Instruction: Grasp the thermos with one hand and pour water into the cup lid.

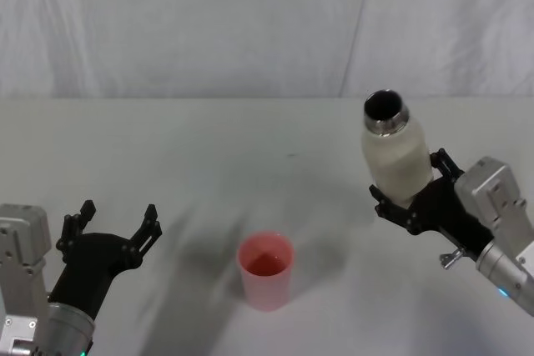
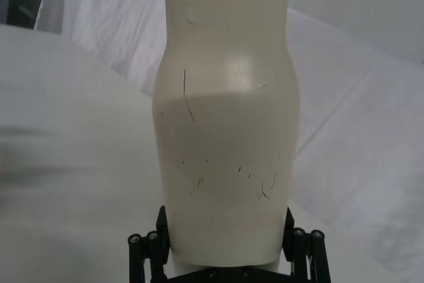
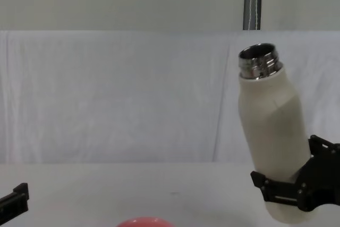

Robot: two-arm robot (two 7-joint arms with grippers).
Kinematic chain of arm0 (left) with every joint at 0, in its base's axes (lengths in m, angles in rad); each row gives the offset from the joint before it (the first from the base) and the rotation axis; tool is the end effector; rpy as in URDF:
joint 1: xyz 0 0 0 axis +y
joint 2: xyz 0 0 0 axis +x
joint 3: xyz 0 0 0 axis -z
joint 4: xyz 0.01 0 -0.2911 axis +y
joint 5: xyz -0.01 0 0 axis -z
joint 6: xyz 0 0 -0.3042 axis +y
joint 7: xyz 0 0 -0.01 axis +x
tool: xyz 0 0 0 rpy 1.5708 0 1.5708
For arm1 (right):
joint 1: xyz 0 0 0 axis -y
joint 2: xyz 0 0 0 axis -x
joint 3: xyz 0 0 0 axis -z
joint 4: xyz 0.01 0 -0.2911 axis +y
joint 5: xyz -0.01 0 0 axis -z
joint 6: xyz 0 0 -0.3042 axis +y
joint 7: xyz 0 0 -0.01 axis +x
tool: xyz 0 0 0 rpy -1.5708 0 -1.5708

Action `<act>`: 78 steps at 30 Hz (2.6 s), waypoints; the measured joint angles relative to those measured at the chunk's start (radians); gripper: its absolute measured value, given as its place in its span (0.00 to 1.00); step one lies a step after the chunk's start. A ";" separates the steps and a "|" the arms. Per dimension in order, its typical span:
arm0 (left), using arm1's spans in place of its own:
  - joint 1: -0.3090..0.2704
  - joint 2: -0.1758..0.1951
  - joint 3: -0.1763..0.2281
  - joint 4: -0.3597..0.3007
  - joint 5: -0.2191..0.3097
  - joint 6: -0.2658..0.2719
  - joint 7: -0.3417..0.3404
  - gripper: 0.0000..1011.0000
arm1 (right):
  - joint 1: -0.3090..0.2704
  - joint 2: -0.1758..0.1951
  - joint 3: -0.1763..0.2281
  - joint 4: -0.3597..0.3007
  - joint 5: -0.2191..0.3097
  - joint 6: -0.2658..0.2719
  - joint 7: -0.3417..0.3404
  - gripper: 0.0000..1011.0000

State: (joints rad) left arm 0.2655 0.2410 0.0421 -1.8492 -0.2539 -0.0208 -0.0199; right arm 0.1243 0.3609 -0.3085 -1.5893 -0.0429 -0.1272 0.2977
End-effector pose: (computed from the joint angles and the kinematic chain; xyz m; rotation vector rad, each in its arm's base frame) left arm 0.2481 0.0383 -0.2863 -0.0381 0.0141 1.4460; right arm 0.3449 -0.0117 -0.2692 -0.1988 -0.4238 -0.9402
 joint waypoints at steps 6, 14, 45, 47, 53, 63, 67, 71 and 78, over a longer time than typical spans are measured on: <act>0.000 0.000 0.000 0.000 0.000 0.000 0.000 0.99 | 0.003 0.006 -0.023 0.003 -0.082 -0.029 -0.029 0.95; 0.000 0.000 0.000 0.000 0.000 0.000 0.000 0.99 | 0.015 0.008 -0.055 0.024 -0.225 -0.077 -0.086 0.95; 0.000 0.000 0.000 0.000 0.000 0.000 0.000 0.99 | 0.093 0.045 -0.126 0.091 -0.516 -0.156 -0.190 0.95; 0.000 0.000 0.000 0.000 0.000 0.000 0.000 0.99 | 0.097 0.048 -0.133 0.095 -0.536 -0.156 -0.202 0.95; 0.000 0.000 0.000 0.000 0.000 0.000 0.000 0.99 | 0.101 0.053 -0.149 0.100 -0.583 -0.152 -0.234 0.95; 0.000 0.000 0.000 0.000 0.000 0.000 0.000 0.99 | 0.108 0.059 -0.169 0.108 -0.642 -0.133 -0.273 0.95; 0.000 0.000 0.000 0.000 0.000 0.000 0.000 0.99 | 0.113 0.059 -0.176 0.116 -0.656 -0.127 -0.284 0.95; 0.000 0.000 0.000 0.000 0.000 0.000 0.000 0.99 | 0.119 0.058 -0.184 0.123 -0.672 -0.124 -0.293 0.95; 0.000 0.000 0.000 0.000 0.000 0.000 0.000 0.99 | 0.131 0.059 -0.201 0.137 -0.704 -0.120 -0.315 0.95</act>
State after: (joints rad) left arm 0.2655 0.2410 0.0422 -1.8492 -0.2538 -0.0208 -0.0199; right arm 0.2554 0.4196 -0.5095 -1.4521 -0.7468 -0.2471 -0.0170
